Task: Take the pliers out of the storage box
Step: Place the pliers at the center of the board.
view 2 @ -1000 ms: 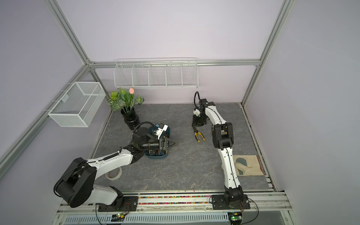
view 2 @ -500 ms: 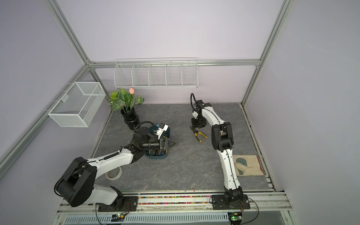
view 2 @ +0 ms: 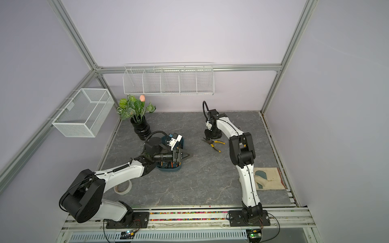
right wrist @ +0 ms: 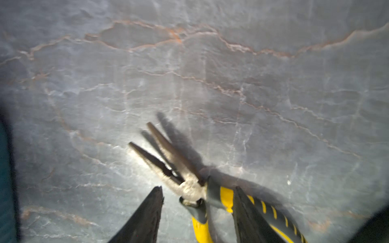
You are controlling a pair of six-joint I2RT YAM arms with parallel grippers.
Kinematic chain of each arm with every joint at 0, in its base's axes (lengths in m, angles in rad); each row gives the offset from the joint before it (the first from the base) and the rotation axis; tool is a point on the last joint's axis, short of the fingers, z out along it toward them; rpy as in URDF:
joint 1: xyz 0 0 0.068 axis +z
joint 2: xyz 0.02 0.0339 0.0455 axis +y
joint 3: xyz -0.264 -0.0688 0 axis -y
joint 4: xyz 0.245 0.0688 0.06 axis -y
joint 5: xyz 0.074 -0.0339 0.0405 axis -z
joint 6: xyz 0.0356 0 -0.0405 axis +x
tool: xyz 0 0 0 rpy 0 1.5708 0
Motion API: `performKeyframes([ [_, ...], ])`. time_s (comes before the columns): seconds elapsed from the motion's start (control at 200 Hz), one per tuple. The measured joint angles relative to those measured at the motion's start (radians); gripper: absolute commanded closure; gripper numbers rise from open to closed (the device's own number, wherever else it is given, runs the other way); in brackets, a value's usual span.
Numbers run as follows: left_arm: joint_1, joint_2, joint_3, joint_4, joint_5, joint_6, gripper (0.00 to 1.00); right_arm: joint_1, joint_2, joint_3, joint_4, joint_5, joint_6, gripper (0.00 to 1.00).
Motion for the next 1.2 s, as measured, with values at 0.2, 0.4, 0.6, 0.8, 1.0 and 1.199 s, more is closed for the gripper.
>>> performKeyframes([
  [0.2, 0.000, 0.000, 0.000, 0.000, 0.000, 0.000, 0.35, 0.055, -0.010, -0.008, 0.017, 0.064, -0.062, 0.28],
  [0.4, 0.000, 0.000, 0.000, 0.000, 0.000, 0.003, 0.35, 0.053, 0.013, 0.051, -0.009, 0.126, -0.095, 0.29],
  [0.6, 0.000, 0.000, 0.000, -0.002, 0.000, 0.014, 0.35, 0.049, 0.107, 0.175, -0.055, 0.145, -0.109, 0.29],
  [0.8, 0.000, -0.004, 0.000, -0.012, 0.000, 0.021, 0.35, 0.049, 0.137, 0.183, -0.061, 0.127, -0.109, 0.29],
  [1.0, 0.000, -0.004, 0.000, -0.012, -0.001, 0.026, 0.35, 0.048, 0.108, 0.128, -0.034, 0.095, -0.109, 0.29],
  [1.199, 0.000, -0.004, 0.000, -0.013, 0.000, 0.026, 0.35, 0.047, 0.065, 0.044, 0.014, 0.061, -0.104, 0.29],
])
